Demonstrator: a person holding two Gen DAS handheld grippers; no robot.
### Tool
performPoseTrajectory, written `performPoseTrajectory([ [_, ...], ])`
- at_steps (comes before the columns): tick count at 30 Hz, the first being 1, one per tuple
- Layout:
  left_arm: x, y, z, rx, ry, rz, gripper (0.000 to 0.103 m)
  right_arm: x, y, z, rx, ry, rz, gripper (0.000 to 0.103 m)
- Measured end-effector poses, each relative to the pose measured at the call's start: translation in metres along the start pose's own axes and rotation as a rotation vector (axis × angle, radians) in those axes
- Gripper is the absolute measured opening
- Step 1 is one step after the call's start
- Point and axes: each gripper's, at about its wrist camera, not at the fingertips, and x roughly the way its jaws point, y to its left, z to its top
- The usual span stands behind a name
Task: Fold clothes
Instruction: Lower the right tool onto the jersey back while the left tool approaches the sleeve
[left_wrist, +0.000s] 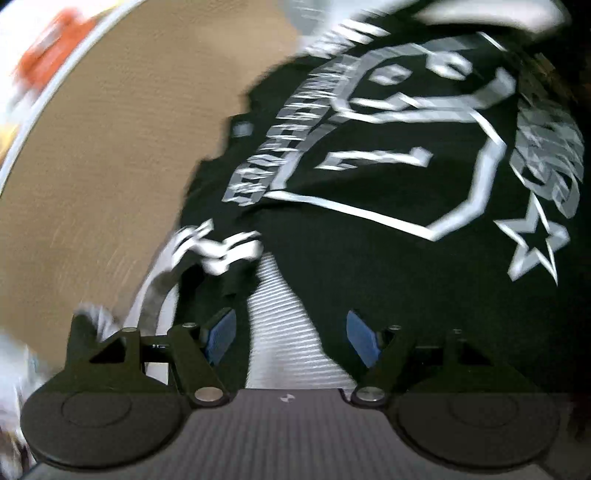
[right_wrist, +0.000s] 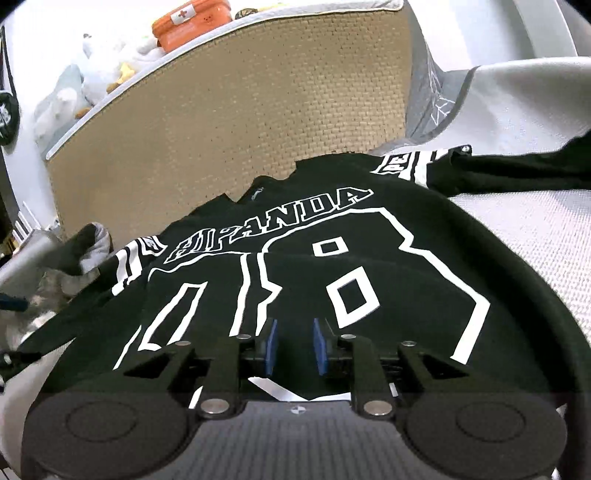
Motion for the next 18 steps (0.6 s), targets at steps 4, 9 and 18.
performPoseTrajectory([
  [4, 0.014, -0.005, 0.010, -0.004, -0.004, 0.001, 0.070, 0.000, -0.006, -0.007, -0.014, -0.020, -0.010, 0.029],
  [9, 0.038, 0.014, 0.006, -0.135, 0.062, 0.040, 0.070, 0.003, -0.009, -0.008, 0.004, -0.033, 0.010, 0.030],
  [18, 0.083, 0.011, 0.026, -0.098, 0.049, 0.195, 0.063, 0.003, -0.008, -0.010, 0.001, -0.056, 0.025, 0.036],
])
